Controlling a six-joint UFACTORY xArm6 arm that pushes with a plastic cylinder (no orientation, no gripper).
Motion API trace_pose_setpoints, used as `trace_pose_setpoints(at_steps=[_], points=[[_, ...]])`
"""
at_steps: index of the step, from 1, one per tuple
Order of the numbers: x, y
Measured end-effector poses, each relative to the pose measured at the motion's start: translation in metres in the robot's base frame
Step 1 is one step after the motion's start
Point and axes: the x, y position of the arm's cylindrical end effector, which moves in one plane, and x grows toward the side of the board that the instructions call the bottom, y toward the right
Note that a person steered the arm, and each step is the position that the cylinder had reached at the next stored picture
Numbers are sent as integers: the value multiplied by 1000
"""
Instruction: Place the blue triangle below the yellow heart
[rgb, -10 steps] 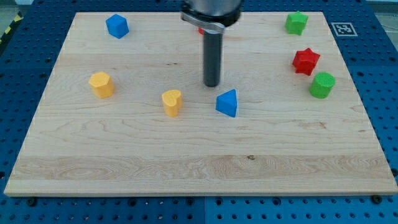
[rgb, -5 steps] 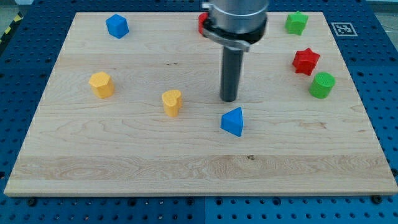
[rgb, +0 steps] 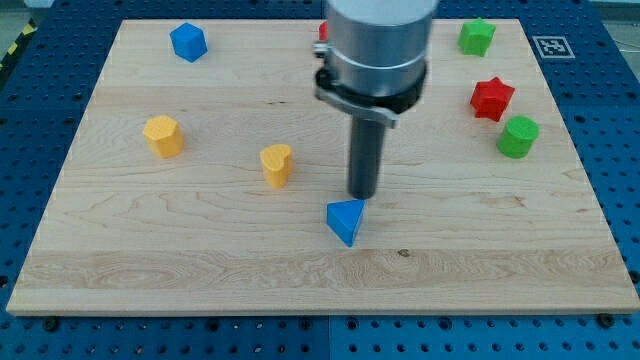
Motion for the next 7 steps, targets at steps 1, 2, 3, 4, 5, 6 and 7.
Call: trace_pose_setpoints(at_steps=[1,2,3,4,5,6,7], points=[[16,45],[34,49],[44,7],[55,-54],[57,-105],[57,-110],[56,-73]])
